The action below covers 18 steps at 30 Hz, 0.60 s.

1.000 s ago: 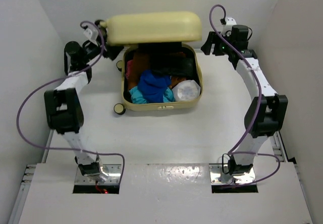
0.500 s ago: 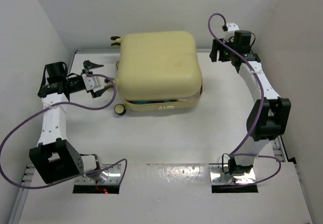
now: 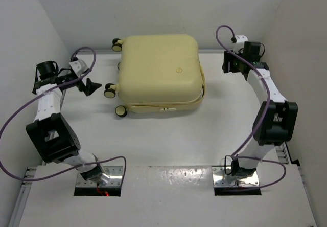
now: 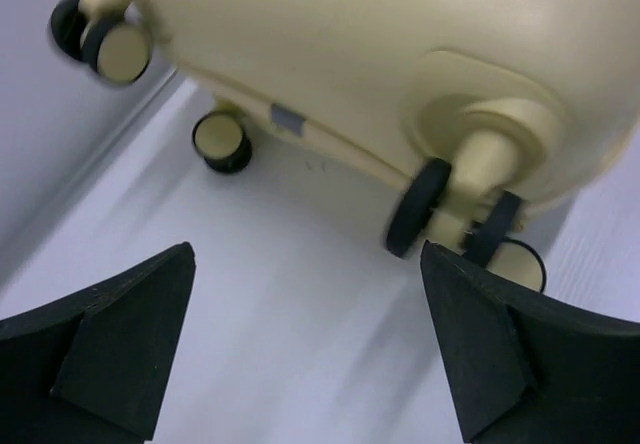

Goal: Pack the luggage

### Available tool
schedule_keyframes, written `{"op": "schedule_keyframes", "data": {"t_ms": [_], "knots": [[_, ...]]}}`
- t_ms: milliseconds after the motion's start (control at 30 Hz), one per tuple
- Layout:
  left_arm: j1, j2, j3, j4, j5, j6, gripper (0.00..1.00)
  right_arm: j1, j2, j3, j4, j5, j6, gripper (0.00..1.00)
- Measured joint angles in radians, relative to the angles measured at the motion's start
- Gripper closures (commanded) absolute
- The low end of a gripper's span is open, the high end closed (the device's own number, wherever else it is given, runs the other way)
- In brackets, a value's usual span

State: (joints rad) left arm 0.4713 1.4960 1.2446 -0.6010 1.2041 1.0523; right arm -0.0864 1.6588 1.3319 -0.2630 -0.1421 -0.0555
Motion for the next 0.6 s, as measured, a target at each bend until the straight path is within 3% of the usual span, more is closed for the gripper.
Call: {"op": "schedule_keyframes", "data": {"t_ms": [200, 400, 600], "knots": [[0.009, -0.006, -0.147, 0.446, -0.2, -0.605, 0.0, 0.005, 0.229, 0.134, -0.061, 0.011, 0.174, 0.48], [0.035, 0.006, -0.132, 0.568, -0.428, -1.006, 0.0, 0.02, 0.357, 0.141, -0.093, -0.072, 0.418, 0.5], [0.04, 0.017, -0.171, 0.664, -0.611, -1.248, 0.0, 0.094, 0.409, 0.118, -0.086, -0.149, 0.527, 0.51]]}}
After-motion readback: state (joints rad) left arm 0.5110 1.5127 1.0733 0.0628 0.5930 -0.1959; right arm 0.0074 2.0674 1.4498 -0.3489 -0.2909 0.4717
